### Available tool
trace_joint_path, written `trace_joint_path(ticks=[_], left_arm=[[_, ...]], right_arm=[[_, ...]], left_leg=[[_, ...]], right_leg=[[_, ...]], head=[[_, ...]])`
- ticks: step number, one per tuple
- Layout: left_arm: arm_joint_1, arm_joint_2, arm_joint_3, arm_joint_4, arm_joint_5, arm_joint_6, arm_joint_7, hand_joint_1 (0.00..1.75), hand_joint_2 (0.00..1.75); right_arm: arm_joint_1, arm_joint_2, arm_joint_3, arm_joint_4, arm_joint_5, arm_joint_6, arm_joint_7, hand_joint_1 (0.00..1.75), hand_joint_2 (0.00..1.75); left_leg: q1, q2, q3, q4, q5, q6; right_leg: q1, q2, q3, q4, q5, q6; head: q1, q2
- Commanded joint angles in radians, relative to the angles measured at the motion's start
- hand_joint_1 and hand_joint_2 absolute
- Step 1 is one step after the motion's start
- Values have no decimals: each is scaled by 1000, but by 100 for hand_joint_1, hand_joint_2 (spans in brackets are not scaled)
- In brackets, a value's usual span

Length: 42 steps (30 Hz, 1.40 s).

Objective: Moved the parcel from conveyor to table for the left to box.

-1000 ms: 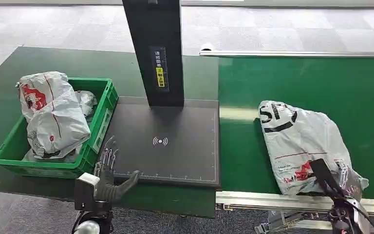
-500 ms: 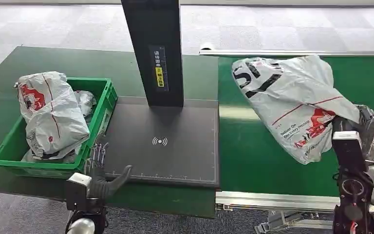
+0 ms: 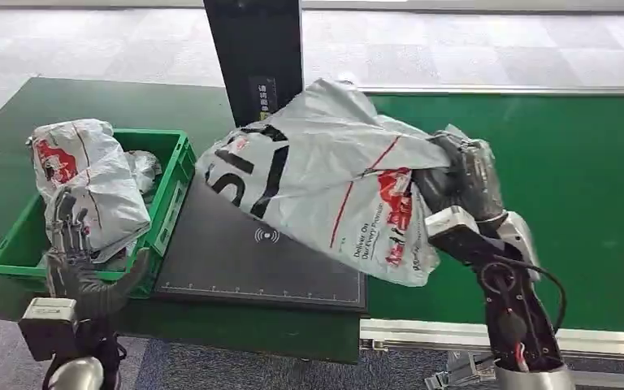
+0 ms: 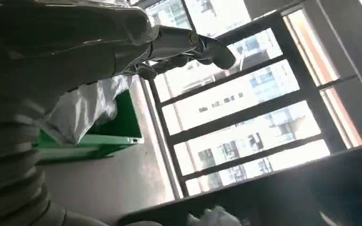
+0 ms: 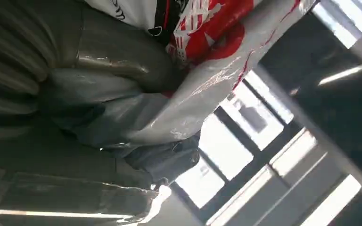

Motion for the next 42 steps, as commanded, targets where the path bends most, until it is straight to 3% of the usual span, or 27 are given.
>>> trace_joint_path(ticks=[1,4,5,6,13,19,24,25,28,31,36,39,42], left_arm=[[-29,38,20,-37,6,28,-13,0,175],[-16,42,-3,-51,2,37,6,0,175],[-16,44,-7,-46,4,36,12,0,175],[-19,47,-10,-39,6,35,18,0,175],[-75,60,-60,29,-21,-10,58,0,175],[-84,63,-111,70,-58,-34,61,0,175],[-127,77,-180,147,-115,-65,74,0,175],[-140,95,-204,166,-152,-72,84,0,175],[-201,134,-279,246,-259,-141,127,0,175],[-218,128,-283,277,-260,-142,126,0,175],[-214,139,-293,268,-273,-156,133,0,175],[-274,132,-350,363,-349,-243,181,0,175],[-347,97,-388,497,-419,-250,202,0,175]], right_arm=[[-115,209,312,481,-58,65,16,175,175],[-87,263,372,628,-79,49,16,175,175],[-85,271,380,664,-74,20,37,5,175],[-84,278,386,689,-77,4,48,0,175],[-112,270,327,667,-91,-7,100,0,175],[-96,241,294,586,-150,51,40,0,175],[12,148,217,180,-295,75,6,0,175],[44,137,169,85,-319,32,-23,0,175],[119,104,7,-132,-470,52,-7,0,175],[132,102,-26,-148,-477,85,6,0,175],[134,133,-33,-120,-477,72,-26,0,175],[217,139,-171,-206,-580,28,-65,0,175],[288,153,-312,-259,-657,79,-79,0,175]], left_leg=[[1,8,4,-2,-1,0],[1,6,5,-2,-1,0],[1,6,6,-4,-1,0],[1,5,6,-4,-1,0],[-1,-1,0,-1,0,0],[0,-3,0,-1,0,0],[-1,-6,-2,0,1,0],[0,-8,-2,0,1,1],[-1,-11,-3,0,1,1],[-1,-14,-3,0,2,1],[-1,-1,0,0,-1,0],[-1,-6,0,-1,0,0],[-1,-13,-1,-1,2,1]], right_leg=[[1,9,1,-2,2,-1],[1,7,2,-2,1,-1],[1,7,4,-3,1,-1],[1,5,3,-4,1,-1],[0,-1,-1,0,-1,0],[0,-2,0,-2,0,-1],[-1,-5,-2,0,-1,0],[0,-7,-1,-1,-1,0],[0,-10,-1,-1,-2,0],[-1,-13,-1,-1,-2,0],[-1,-1,-2,-1,0,-1],[-1,-5,0,-2,0,-1],[-1,-13,1,-3,-1,0]], head=[[0,0],[0,0],[0,0],[0,0],[0,0],[0,0],[0,0],[0,0],[0,0],[0,0],[0,0],[0,0],[0,0]])
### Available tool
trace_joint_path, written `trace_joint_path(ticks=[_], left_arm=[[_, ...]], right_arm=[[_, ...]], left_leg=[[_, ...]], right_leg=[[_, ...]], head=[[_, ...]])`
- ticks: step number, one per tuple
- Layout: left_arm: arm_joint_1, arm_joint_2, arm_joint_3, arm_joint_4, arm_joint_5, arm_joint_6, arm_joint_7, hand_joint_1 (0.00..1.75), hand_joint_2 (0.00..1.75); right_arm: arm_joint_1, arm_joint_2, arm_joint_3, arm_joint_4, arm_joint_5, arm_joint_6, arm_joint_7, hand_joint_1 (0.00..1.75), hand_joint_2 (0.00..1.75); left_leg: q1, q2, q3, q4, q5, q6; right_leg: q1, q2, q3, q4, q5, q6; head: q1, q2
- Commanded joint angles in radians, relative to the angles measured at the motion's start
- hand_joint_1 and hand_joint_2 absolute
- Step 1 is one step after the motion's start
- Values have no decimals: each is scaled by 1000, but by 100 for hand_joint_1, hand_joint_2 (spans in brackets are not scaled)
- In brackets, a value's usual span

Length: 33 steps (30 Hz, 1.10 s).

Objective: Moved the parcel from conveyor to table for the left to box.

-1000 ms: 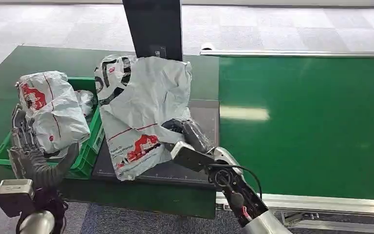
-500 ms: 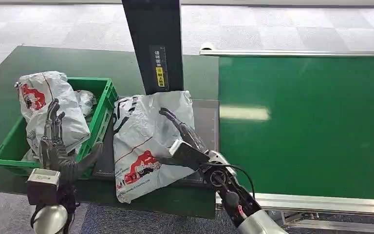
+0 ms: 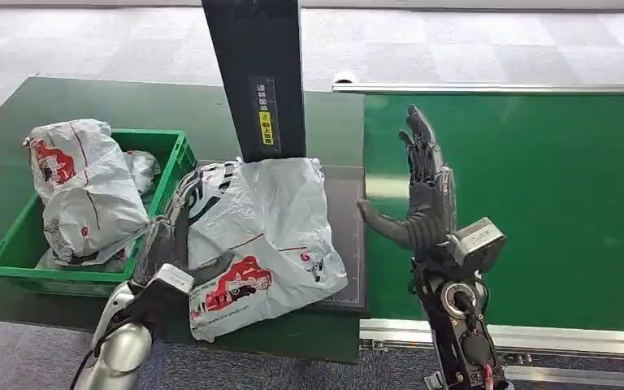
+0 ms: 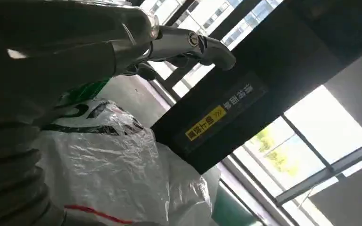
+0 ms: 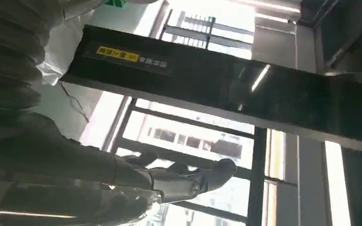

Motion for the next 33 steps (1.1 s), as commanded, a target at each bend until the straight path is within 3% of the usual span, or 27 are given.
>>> trace_joint_path(ticks=[1,2,7,10,12,14,19,20,21,27,29,31,33], left_arm=[[-167,-4,-139,310,-126,-69,56,0,175],[-167,-4,-139,310,-126,-69,56,0,175],[-172,7,-157,323,-154,-76,67,0,175],[-290,-39,-229,612,-303,-50,140,0,175],[-406,-91,-257,910,-353,27,154,0,175],[-469,-116,-276,1073,-396,76,191,0,175],[-486,-130,-342,1191,-520,111,294,0,175],[-473,-131,-337,1180,-528,161,300,40,175],[-470,-132,-332,1179,-533,188,302,175,175],[-466,-123,-306,1141,-574,226,303,175,175],[-452,-120,-275,1091,-576,314,260,175,175],[-434,-121,-232,987,-548,372,191,175,175],[-355,-82,-213,665,-499,385,145,175,175]], right_arm=[[153,5,-310,-163,-151,18,-41,0,175],[153,5,-310,-163,-151,18,-41,0,175],[155,40,-337,-160,-147,-7,-46,0,175],[218,78,-457,-179,-163,-20,-50,0,175],[247,106,-489,-188,-119,-2,-61,0,175],[264,120,-476,-197,-91,8,-72,0,175],[246,124,-408,-190,-56,14,-98,0,175],[237,122,-397,-175,-46,7,-90,0,175],[232,122,-393,-161,-57,4,-70,0,175],[209,106,-322,-65,-61,14,-64,0,175],[218,105,-314,-88,-53,2,-72,0,175],[240,106,-326,-131,-45,-14,-66,0,175],[260,104,-344,-157,-46,-22,-58,0,175]], left_leg=[[0,-16,1,-2,3,1],[0,-10,1,-1,1,1],[-1,-2,1,-1,0,1],[0,-9,1,-2,1,0],[-1,-12,2,-2,2,1],[-1,-14,2,-2,2,1],[-1,-3,2,-1,0,1],[-1,-3,4,-3,0,1],[-1,-3,4,-2,0,1],[-1,-2,10,-2,-2,3],[-1,-1,10,-2,-1,4],[-1,-3,10,-2,-1,4],[-1,-4,11,-1,1,1]], right_leg=[[1,-16,7,-4,-2,1],[0,-8,4,-2,-1,1],[-1,-2,4,-2,0,0],[-1,-9,5,-2,-1,0],[-1,-12,6,-3,-1,0],[-1,-12,7,-3,-1,1],[-1,-2,5,-2,0,0],[-1,-2,6,-3,0,0],[-1,-1,7,-2,0,0],[-1,-1,16,-2,0,2],[-1,-1,15,-2,0,2],[-1,-2,16,-1,1,1],[-1,-3,17,-1,0,1]], head=[[0,0],[0,0],[0,0],[0,0],[0,0],[0,0],[0,0],[0,0],[0,0],[0,0],[0,0],[0,0],[0,0]])
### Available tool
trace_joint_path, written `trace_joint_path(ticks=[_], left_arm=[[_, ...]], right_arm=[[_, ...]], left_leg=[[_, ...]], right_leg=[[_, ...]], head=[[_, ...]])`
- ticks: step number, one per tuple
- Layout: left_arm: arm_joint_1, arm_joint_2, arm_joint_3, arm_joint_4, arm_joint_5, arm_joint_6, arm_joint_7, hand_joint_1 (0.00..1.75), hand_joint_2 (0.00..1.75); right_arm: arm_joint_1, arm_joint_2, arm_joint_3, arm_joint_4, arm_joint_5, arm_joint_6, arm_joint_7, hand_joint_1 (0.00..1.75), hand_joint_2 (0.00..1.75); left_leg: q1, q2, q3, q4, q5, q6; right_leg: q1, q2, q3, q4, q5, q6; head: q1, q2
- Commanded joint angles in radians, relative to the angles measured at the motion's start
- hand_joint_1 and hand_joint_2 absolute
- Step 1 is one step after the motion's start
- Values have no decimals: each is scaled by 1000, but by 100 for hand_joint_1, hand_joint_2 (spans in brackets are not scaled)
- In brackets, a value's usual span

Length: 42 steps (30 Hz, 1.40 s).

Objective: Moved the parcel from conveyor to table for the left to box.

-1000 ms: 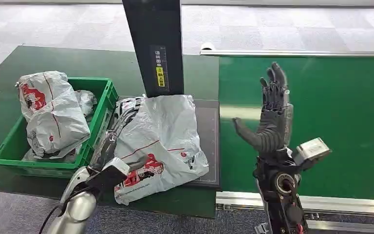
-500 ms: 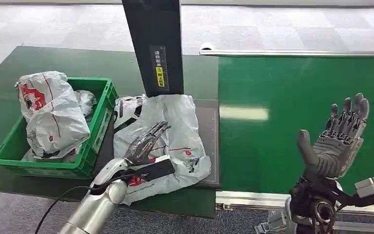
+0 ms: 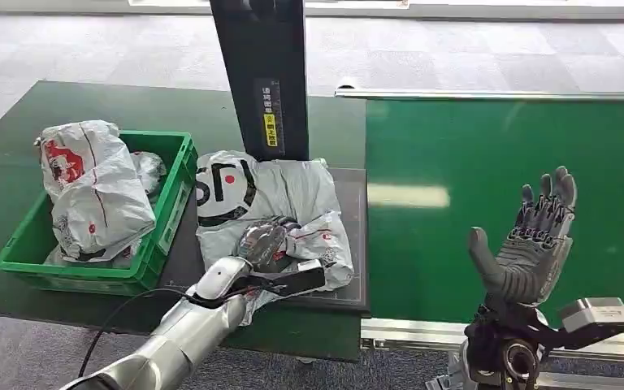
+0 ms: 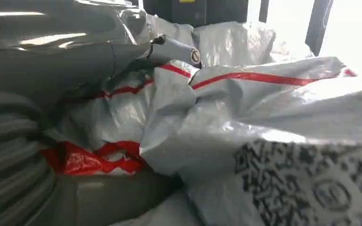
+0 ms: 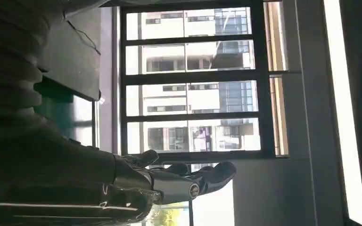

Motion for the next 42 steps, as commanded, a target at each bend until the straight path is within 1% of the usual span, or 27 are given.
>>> trace_joint_path(ticks=[1,3,6,7,8,10,12,13,14,15,16,17,18,19,20,21,22,23,24,26,29,31,32,36,37,39,42], left_arm=[[157,80,63,-528,102,80,-133,175,175],[214,142,56,-874,145,57,-124,175,175],[262,221,64,-1224,180,124,-121,175,175],[282,234,76,-1296,182,152,-126,175,175],[324,261,104,-1415,236,222,-151,175,175],[363,290,131,-1489,267,216,-158,175,175],[386,271,202,-1513,287,317,-194,175,175],[384,280,215,-1511,309,317,-207,175,175],[381,263,264,-1495,324,326,-198,175,175],[360,255,336,-1454,308,324,-184,175,175],[352,252,350,-1435,315,326,-190,175,175],[276,242,472,-1295,320,288,-129,175,175],[252,247,489,-1256,345,281,-154,175,175],[214,241,533,-1186,305,256,-100,175,175],[146,248,575,-1076,281,245,-79,175,175],[127,252,582,-1042,298,247,-99,175,175],[91,256,602,-964,279,216,-57,175,175],[37,265,628,-830,193,239,-27,175,175],[11,271,634,-760,202,266,-52,175,175],[-61,290,656,-554,121,255,8,175,175],[-155,322,666,-274,32,268,58,175,175],[-176,334,664,-186,26,302,50,175,175],[-192,338,664,-114,-15,269,90,175,175],[-199,353,643,30,-142,239,210,175,175],[-205,360,638,86,-174,193,266,175,175],[-182,362,640,105,-189,193,284,175,175],[-162,369,673,142,-210,135,304,175,175]], right_arm=[[19,-8,-2,-3,8,-32,8,0,175],[34,-2,-18,-8,9,-34,7,0,175],[63,4,-37,-26,12,-35,1,0,175],[72,9,-44,-34,13,-35,-4,0,175],[94,16,-56,-51,18,-41,-14,0,175],[113,19,-64,-65,21,-38,-20,0,175],[132,32,-77,-82,26,-39,-24,0,175],[136,34,-77,-87,27,-39,-25,0,175],[139,37,-77,-90,27,-39,-25,0,175],[140,39,-71,-90,27,-39,-25,0,175],[141,37,-70,-89,27,-39,-25,0,175],[143,32,-55,-87,27,-39,-25,0,175],[143,32,-52,-86,28,-42,-24,0,175],[143,30,-47,-86,28,-41,-24,0,175],[140,29,-39,-85,29,-42,-24,0,175],[140,28,-37,-84,29,-44,-23,0,175],[136,27,-33,-81,29,-44,-23,0,175],[127,27,-24,-73,27,-45,-17,0,175],[123,25,-18,-69,27,-49,-14,0,175],[109,21,-3,-54,27,-51,-8,0,175],[95,14,12,-41,28,-60,-2,0,175],[96,14,13,-44,28,-61,-2,0,175],[98,16,12,-48,29,-63,-1,0,175],[86,8,14,-43,32,-68,9,0,175],[78,5,12,-38,30,-70,14,0,175],[72,2,10,-34,30,-71,18,0,175],[71,-3,9,-27,29,-73,22,0,175]], left_leg=[[0,2,-5,-1,1,0],[0,1,-5,1,1,1],[1,4,-10,3,-1,1],[2,5,-10,3,-1,1],[1,6,-10,3,-1,1],[1,8,-10,2,-2,1],[1,9,-9,0,-3,0],[1,6,-11,0,-2,-1],[1,7,-10,0,-4,-1],[1,5,-12,0,-3,-1],[1,6,-11,1,-3,-1],[1,5,-11,0,-3,-1],[1,4,-11,0,-2,-1],[1,4,-11,0,-1,-1],[1,2,-12,0,-1,-1],[1,1,-11,0,-1,-1],[1,1,-11,0,0,-1],[0,1,-10,-1,0,-1],[1,0,-11,-1,2,-1],[1,1,-10,-2,2,-1],[0,1,-9,-2,3,-1],[1,2,-8,-2,3,-1],[1,2,-9,-2,3,-1],[0,3,-8,-1,2,-1],[0,4,-9,-1,2,-1],[0,4,-9,-1,1,-1],[1,6,-9,-2,2,-1]], right_leg=[[1,2,-5,-2,3,-1],[1,1,-7,1,2,0],[2,3,-12,2,1,-1],[2,4,-13,2,1,-1],[2,5,-14,1,1,-1],[1,7,-15,1,0,-1],[1,9,-15,0,0,-1],[1,6,-16,0,0,0],[1,7,-15,0,-1,-1],[1,6,-16,1,-2,-1],[2,6,-15,1,-2,-1],[2,6,-15,0,-2,-1],[1,4,-15,0,-2,-1],[2,4,-15,0,-1,-2],[1,2,-15,0,-1,-2],[1,2,-15,1,-2,-2],[2,1,-15,0,-1,-2],[1,1,-14,0,-1,-2],[2,1,-14,0,0,-2],[2,2,-13,-1,2,-3],[1,2,-12,-1,2,-2],[2,2,-12,-1,2,-2],[1,2,-13,-1,2,-2],[1,3,-13,0,1,-2],[1,4,-13,0,1,-2],[1,4,-14,0,1,-2],[2,6,-13,-2,2,-2]], head=[[0,0],[-1,0],[0,0],[0,0],[0,0],[0,0],[0,0],[0,0],[0,0],[0,0],[0,0],[0,0],[0,0],[0,0],[0,0],[0,0],[0,0],[0,0],[0,0],[1,0],[0,0],[0,0],[0,0],[0,0],[0,0],[0,0],[0,0]])
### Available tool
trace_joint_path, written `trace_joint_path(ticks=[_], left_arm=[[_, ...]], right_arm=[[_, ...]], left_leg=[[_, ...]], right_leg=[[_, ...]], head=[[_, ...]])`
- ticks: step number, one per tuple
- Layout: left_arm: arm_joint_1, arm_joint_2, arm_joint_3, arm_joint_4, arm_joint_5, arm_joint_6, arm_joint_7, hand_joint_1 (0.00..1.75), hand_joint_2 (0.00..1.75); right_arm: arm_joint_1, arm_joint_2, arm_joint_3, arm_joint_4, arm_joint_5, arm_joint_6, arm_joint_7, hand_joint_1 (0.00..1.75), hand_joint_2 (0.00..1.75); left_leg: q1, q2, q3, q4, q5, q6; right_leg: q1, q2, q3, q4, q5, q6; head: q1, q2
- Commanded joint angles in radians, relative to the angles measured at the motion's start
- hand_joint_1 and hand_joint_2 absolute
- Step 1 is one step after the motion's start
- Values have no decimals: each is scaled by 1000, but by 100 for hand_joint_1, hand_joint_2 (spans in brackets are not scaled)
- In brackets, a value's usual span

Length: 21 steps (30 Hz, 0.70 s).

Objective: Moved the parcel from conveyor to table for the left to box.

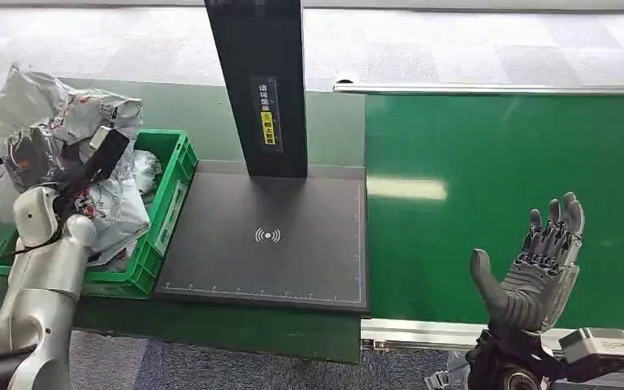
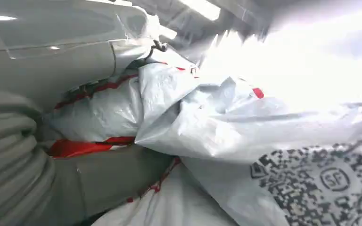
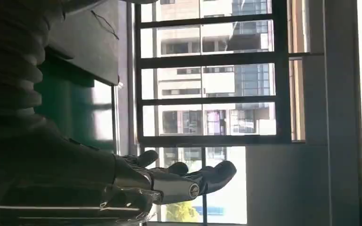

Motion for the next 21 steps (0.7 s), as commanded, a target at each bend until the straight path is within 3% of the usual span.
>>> trace_joint_path(ticks=[1,4,9,10,11,12,15,21], left_arm=[[-33,36,44,372,-46,-95,64,175,175],[-14,53,51,393,-62,-174,127,175,175],[15,65,100,372,-23,-167,77,173,175],[22,62,121,359,5,-146,32,23,175],[29,51,162,340,63,-114,-54,0,175],[36,28,243,303,207,-128,-250,0,175],[42,-11,332,225,409,-194,-473,0,175],[107,-67,326,-82,781,-318,-625,0,175]], right_arm=[[-45,-27,5,69,-4,-13,13,0,175],[-50,-32,5,82,-5,-9,21,0,175],[-54,-32,6,97,-5,-7,23,0,175],[-50,-31,5,97,-5,-9,24,0,175],[-45,-31,4,93,-5,-10,24,0,175],[-34,-31,0,87,-6,-11,20,0,175],[-23,-30,-10,82,-14,-6,13,0,175],[-15,-22,-20,90,-13,1,0,0,175]], left_leg=[[0,3,3,-1,0,0],[0,3,5,-4,1,0],[0,6,6,-4,0,0],[0,5,6,-3,-1,0],[0,6,7,-4,0,-1],[0,6,9,-6,0,-1],[1,4,9,-5,0,-1],[1,0,6,-1,0,0]], right_leg=[[0,2,2,-1,0,0],[0,3,4,-4,1,-1],[0,5,4,-4,2,-1],[0,4,5,-2,1,0],[0,5,5,-4,2,-1],[0,6,6,-5,2,-1],[1,3,7,-4,2,-1],[1,-1,6,-2,0,0]], head=[[0,0],[0,0],[0,0],[0,0],[0,0],[0,0],[0,0],[-1,0]])
